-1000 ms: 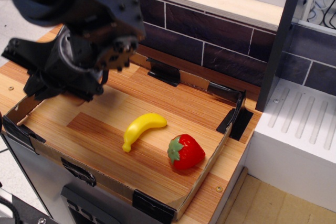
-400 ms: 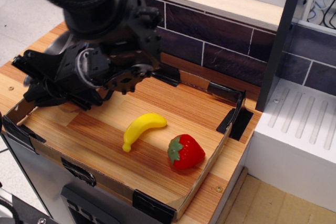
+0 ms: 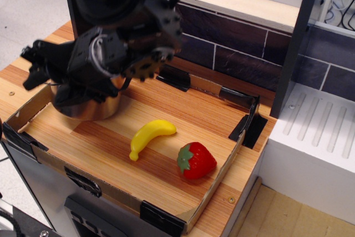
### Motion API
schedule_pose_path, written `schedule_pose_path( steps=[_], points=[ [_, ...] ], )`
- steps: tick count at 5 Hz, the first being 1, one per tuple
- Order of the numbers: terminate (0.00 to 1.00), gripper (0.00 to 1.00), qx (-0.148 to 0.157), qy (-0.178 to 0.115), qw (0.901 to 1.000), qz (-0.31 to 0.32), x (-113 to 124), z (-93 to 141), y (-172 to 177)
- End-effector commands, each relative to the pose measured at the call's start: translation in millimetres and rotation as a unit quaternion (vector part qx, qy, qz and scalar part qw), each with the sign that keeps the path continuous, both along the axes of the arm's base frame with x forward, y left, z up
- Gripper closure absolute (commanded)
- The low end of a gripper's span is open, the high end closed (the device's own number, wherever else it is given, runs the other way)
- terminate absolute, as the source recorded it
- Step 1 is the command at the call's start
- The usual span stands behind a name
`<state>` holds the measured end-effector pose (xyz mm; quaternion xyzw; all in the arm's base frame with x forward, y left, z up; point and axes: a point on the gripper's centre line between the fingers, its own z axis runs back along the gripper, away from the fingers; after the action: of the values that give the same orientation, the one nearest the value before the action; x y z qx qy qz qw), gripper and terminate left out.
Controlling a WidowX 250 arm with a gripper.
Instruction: Upright metal pot
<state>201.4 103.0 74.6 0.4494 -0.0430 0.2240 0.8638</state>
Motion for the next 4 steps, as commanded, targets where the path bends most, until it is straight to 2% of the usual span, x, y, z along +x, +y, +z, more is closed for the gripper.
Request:
schedule_pose_path(
  steps=[1, 2, 3, 4],
  points=[
    [0.0, 0.0, -0.062, 0.007, 0.9976, 0.032, 16.3, 11.5, -2.3],
    [0.0, 0.0, -0.108, -0.003, 0.9936, 0.035, 20.5, 17.6, 2.9],
    [0.0, 0.0, -0.125, -0.019, 0.9913, 0.037, 23.0, 29.0, 6.9],
    [0.0, 0.0, -0.213, -0.029, 0.9765, 0.021, 21.1, 65.4, 3.6]
  ],
)
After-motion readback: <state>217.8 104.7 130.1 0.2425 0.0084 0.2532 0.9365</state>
